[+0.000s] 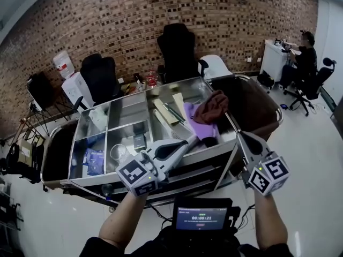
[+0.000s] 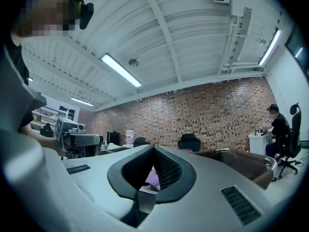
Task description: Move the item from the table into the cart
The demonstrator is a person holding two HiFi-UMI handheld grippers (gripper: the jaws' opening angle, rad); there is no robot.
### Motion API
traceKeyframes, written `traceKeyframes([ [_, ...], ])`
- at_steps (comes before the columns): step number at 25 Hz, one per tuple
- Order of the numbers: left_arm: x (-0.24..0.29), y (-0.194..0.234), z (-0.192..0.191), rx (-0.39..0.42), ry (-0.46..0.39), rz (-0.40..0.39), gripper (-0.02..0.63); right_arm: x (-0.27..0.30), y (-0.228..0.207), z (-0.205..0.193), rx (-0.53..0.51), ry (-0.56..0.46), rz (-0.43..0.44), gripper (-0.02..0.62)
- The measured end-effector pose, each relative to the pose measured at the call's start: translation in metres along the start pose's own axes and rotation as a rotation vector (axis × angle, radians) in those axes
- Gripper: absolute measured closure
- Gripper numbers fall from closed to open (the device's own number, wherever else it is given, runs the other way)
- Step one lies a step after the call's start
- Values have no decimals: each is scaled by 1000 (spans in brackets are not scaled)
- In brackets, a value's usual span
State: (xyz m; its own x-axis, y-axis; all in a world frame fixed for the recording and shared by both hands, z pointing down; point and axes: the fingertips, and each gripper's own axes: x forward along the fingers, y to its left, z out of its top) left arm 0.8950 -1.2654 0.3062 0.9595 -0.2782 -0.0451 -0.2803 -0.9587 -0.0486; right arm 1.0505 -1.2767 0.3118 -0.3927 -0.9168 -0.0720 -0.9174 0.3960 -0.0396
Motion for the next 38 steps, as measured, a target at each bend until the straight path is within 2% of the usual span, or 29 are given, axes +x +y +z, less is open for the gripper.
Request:
traceKeyframes([
  [5, 0, -8, -20, 0, 16, -2, 612, 0, 6, -13, 25, 15, 18, 621],
  [8, 5, -12, -29, 34, 43, -7, 612, 1, 9, -20, 34, 21, 29, 621],
  [11, 3, -10, -28, 6, 10, 6, 612, 1, 12, -21, 32, 16, 31, 621],
  [15, 0, -10, -29, 15, 27, 30, 612, -3, 15, -19, 20, 15, 30, 621],
  [19, 1, -4, -26, -25, 3, 58, 612, -5, 15, -23, 42, 23, 42, 621],
  [24, -3, -3, -22, -46, -6, 70, 612, -6, 18, -25, 19, 36, 39, 621],
  [31, -4, -7, -18, 0, -2, 83, 611, -10, 21, -27, 21, 31, 42, 621],
  [38, -5, -11, -13, -14, -13, 70, 611, -11, 24, -27, 11, 41, 45, 621],
])
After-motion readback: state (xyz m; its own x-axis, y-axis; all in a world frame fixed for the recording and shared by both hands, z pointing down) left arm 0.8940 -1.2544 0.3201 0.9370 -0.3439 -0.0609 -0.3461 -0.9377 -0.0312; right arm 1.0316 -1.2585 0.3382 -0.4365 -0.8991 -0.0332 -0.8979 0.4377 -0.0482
